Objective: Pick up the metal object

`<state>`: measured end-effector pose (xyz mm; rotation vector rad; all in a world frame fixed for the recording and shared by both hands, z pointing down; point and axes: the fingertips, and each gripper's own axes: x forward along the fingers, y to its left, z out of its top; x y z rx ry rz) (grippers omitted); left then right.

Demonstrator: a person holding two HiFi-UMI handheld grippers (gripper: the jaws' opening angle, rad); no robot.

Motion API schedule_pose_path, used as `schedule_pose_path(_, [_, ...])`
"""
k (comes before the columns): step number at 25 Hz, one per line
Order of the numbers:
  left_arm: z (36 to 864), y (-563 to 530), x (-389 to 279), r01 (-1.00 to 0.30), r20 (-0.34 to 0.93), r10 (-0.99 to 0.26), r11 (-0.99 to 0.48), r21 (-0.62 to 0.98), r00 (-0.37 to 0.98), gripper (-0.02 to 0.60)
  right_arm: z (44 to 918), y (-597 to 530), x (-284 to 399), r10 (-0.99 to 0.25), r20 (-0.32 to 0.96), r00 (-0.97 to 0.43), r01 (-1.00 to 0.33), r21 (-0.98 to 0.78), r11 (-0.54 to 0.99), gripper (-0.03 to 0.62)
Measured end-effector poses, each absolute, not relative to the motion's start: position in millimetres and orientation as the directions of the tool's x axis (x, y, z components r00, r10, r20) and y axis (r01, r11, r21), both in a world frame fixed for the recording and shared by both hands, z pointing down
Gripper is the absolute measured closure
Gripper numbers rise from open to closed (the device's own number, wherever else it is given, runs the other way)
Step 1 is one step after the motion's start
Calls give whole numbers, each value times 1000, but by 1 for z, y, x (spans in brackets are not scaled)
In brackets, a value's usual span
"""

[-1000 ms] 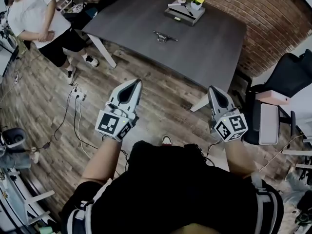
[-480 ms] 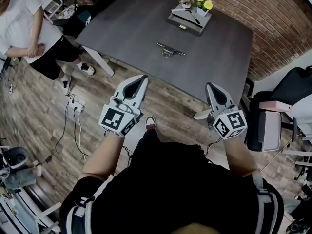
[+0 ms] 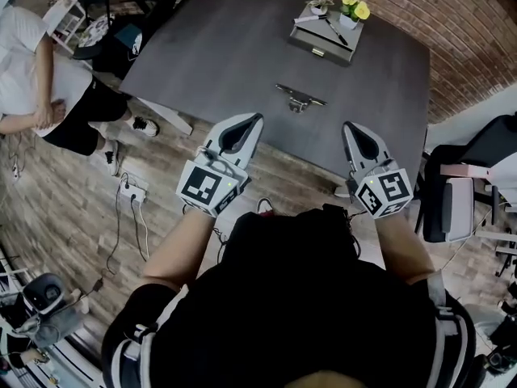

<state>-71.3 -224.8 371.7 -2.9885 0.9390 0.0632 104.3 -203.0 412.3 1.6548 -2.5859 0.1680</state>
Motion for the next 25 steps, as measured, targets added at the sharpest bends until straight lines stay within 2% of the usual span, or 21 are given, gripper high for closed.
schedule_pose_path(17, [369,-272,-68,-605,-33,-605,-796,-1,796,574,425,-266,102,-885,133,-446,-894,-17,448,595])
schedule_pose_path(18, [369,-272,-67,-606,-32,-606,-795,-2,795,574,427,-268,102,-881,132,-454,-890,-22,455,567])
schedule_pose_path(19, [369,-273,-67,-608,-33,-608,-794,1,793,574,428,-269,101,-876,133,-463,-885,-26,464,463])
schedule_pose_path(25, [368,-275,-67,-620,-37,-620,-784,-1,784,574,437,-274,99,-864,156,-480,-873,10,487,441])
